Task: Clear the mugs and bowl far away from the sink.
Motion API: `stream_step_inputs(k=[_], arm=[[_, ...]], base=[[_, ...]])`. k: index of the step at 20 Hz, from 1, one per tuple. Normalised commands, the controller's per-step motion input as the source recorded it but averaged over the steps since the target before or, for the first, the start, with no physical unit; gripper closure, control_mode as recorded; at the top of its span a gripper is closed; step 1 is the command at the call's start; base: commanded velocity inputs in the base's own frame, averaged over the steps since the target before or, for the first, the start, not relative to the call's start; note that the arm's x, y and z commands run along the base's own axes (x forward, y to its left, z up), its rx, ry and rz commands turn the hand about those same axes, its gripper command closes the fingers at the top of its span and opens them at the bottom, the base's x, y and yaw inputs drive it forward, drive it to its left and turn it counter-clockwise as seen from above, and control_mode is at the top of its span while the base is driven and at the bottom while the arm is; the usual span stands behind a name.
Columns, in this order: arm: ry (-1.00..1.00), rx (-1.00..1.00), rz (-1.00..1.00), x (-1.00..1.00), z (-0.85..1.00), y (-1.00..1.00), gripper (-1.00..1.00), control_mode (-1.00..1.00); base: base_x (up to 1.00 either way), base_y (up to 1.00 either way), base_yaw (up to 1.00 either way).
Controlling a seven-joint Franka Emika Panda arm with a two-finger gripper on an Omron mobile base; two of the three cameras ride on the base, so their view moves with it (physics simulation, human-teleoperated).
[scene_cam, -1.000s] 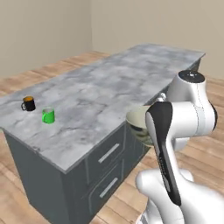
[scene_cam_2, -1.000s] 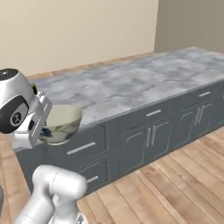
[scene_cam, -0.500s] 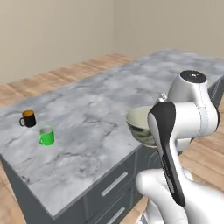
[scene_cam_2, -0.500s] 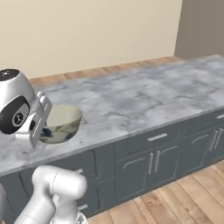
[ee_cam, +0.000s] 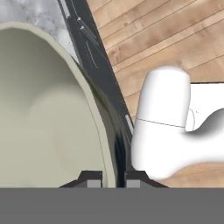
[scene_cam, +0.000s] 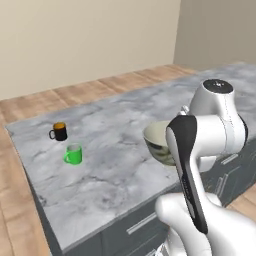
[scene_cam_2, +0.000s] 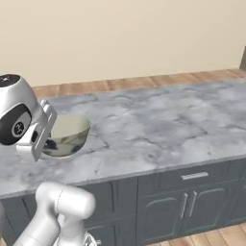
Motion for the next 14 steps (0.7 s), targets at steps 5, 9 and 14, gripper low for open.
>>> stream_step_inputs(k=[5, 9, 14], arm=[[0.00, 0.00, 0.00, 0.00, 0.00, 0.00, 1.00, 1.00], [0.00, 0.00, 0.00, 0.00, 0.00, 0.00, 1.00, 1.00], [0.00, 0.00, 0.00, 0.00, 0.00, 0.00, 1.00, 1.00]], base=[[0.72, -0.01, 0.45], [0.83, -0.16, 0.48], [0.94, -0.21, 0.49]])
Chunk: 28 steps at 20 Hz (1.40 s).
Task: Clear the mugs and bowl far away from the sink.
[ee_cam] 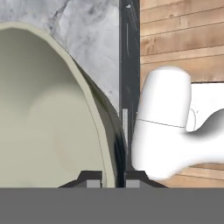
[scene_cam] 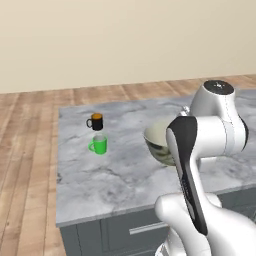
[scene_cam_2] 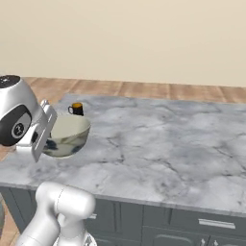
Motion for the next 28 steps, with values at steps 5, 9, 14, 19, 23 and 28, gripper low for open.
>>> stream_step_inputs(k=[5, 9, 14, 19, 23, 28], arm=[[0.02, 0.09, 0.24, 0.78, -0.33, -0.38, 1.00, -1.00], [0.00, 0.05, 0.23, 0.85, -0.62, -0.30, 1.00, -1.00], [-0.03, 0.00, 0.08, 0.72, -0.70, -0.19, 1.00, -1.00], [-0.02, 0.00, 0.03, 0.77, -0.68, -0.15, 1.00, -1.00], [-0.04, 0.00, 0.03, 0.74, -0.66, -0.15, 1.00, -1.00], [-0.02, 0.00, 0.03, 0.72, -0.63, -0.14, 1.00, -1.00]], base=[[0.20, -0.06, 0.08], [0.00, 0.00, 0.00], [0.00, 0.00, 0.00], [0.00, 0.00, 0.00], [0.00, 0.00, 0.00], [0.00, 0.00, 0.00]])
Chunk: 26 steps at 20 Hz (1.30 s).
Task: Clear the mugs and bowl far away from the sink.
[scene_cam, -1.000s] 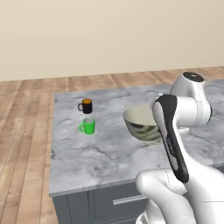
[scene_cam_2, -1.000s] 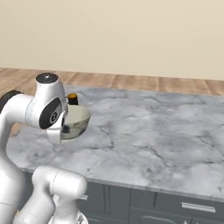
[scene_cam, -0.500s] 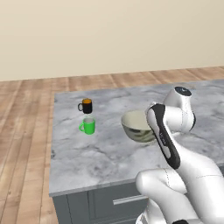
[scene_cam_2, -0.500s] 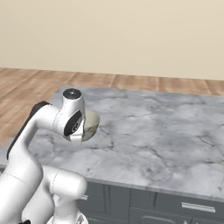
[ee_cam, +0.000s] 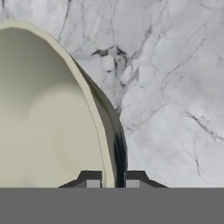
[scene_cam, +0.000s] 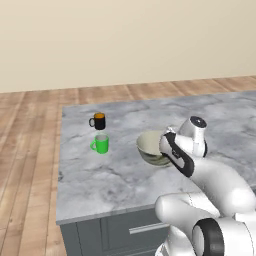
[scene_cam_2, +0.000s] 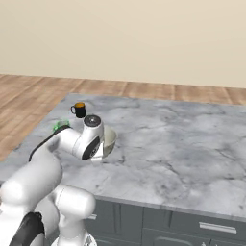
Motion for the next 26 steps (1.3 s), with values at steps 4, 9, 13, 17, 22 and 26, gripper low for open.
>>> stream_step_inputs(k=[4, 9, 13, 17, 22, 26], arm=[[0.00, 0.00, 0.04, 0.51, -0.46, -0.12, 1.00, -1.00], [0.00, 0.00, 0.03, 0.26, -0.35, -0.02, 1.00, -1.00], [0.00, 0.00, 0.02, 0.31, -0.40, 0.00, -1.00, -1.00], [0.00, 0.00, 0.00, 0.13, -0.05, 0.00, -1.00, -1.00], [-0.03, 0.00, 0.00, 0.00, 0.00, -0.06, -1.00, -1.00], [-0.29, 0.01, 0.04, -0.54, 0.56, -0.23, -1.00, -1.00]], base=[[0.00, 0.00, 0.00], [0.00, 0.00, 0.00], [0.00, 0.00, 0.00], [0.00, 0.00, 0.00], [0.00, 0.00, 0.00], [0.00, 0.00, 0.00]])
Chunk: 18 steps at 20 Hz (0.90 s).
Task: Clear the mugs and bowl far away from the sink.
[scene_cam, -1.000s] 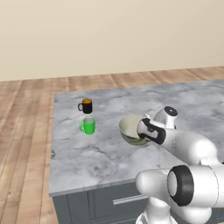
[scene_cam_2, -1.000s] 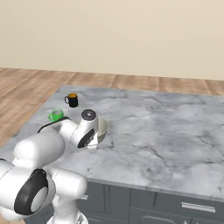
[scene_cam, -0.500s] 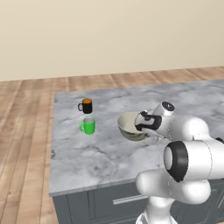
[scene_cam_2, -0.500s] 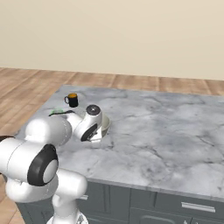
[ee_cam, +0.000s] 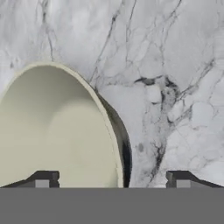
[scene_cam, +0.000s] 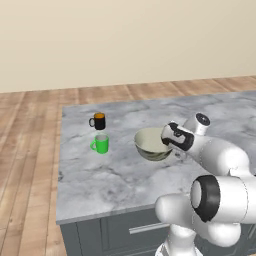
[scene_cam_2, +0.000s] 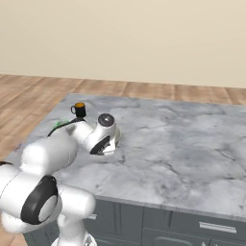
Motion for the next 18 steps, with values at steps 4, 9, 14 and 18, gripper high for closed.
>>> stream_step_inputs(k=[4, 9, 14, 18], arm=[[-0.29, 0.00, 0.10, -0.73, 1.00, -0.36, -1.00, -1.00], [-0.04, 0.00, 0.05, -0.84, 1.00, -0.29, -1.00, -1.00], [0.00, -0.08, 0.01, -1.00, 1.00, 0.08, -1.00, -1.00], [0.00, -0.12, 0.03, -1.00, 1.00, 0.14, -1.00, -1.00]], base=[[0.00, 0.00, 0.00], [0.00, 0.00, 0.00], [0.00, 0.00, 0.00], [0.00, 0.00, 0.00]])
